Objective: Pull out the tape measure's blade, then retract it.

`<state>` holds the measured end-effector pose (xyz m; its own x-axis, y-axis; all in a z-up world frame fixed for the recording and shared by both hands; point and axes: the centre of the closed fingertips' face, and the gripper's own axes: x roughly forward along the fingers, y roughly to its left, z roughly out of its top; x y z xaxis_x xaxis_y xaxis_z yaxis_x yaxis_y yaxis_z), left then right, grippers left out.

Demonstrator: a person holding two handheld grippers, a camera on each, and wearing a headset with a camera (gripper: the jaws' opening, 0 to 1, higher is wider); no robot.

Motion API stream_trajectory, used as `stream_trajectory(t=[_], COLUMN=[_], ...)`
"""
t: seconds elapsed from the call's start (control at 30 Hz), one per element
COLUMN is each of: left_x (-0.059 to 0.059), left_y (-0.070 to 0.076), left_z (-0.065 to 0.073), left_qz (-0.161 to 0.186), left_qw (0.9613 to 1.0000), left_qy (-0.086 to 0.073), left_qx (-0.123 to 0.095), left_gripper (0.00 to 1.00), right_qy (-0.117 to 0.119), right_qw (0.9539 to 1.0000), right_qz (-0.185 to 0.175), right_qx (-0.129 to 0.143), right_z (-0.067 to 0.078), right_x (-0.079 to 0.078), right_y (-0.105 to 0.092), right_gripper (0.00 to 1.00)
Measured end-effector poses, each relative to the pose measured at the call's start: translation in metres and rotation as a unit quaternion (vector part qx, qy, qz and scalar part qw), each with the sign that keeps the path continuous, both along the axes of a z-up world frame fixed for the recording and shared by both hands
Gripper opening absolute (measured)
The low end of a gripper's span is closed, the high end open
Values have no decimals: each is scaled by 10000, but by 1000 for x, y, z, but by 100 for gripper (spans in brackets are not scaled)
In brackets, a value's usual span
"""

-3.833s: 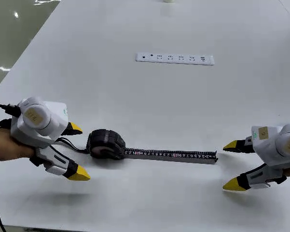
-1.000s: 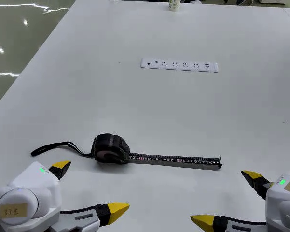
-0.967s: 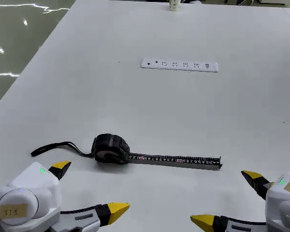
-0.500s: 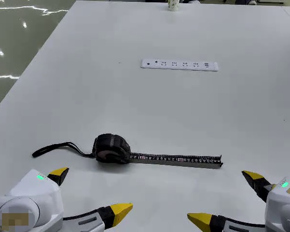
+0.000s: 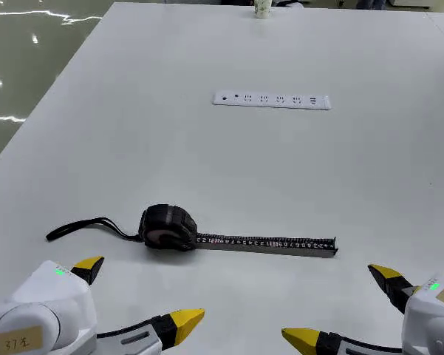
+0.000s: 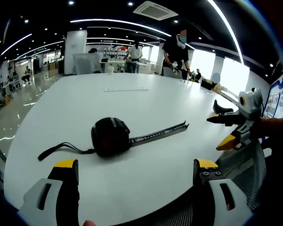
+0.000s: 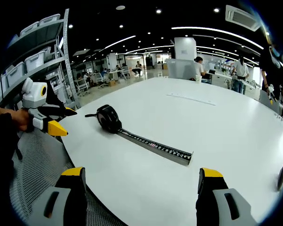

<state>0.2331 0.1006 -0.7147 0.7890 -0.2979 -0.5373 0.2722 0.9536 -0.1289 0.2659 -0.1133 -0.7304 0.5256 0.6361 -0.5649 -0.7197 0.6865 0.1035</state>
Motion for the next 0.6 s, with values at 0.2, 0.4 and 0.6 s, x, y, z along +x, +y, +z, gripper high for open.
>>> stream_trajectory(t=[0.2,0.4,0.6], left_x=[-1,-1,1], left_y=[-3,-1,0], left_z=[-1,-1,-1], left_qz=[-44,-2,22], left_qw=[10000,10000,10000], left_qy=[35,37,25], left_qx=[-9,13,55], left_gripper=[99,99,99], right_qy=[26,20,41], right_qw=[10000,10000,10000], right_qz=[9,7,28], right_qx=[-4,2,-2], right_z=[-1,0,-1], right_x=[-1,-1,-1], right_y=[1,1,1], right_gripper=[99,99,99])
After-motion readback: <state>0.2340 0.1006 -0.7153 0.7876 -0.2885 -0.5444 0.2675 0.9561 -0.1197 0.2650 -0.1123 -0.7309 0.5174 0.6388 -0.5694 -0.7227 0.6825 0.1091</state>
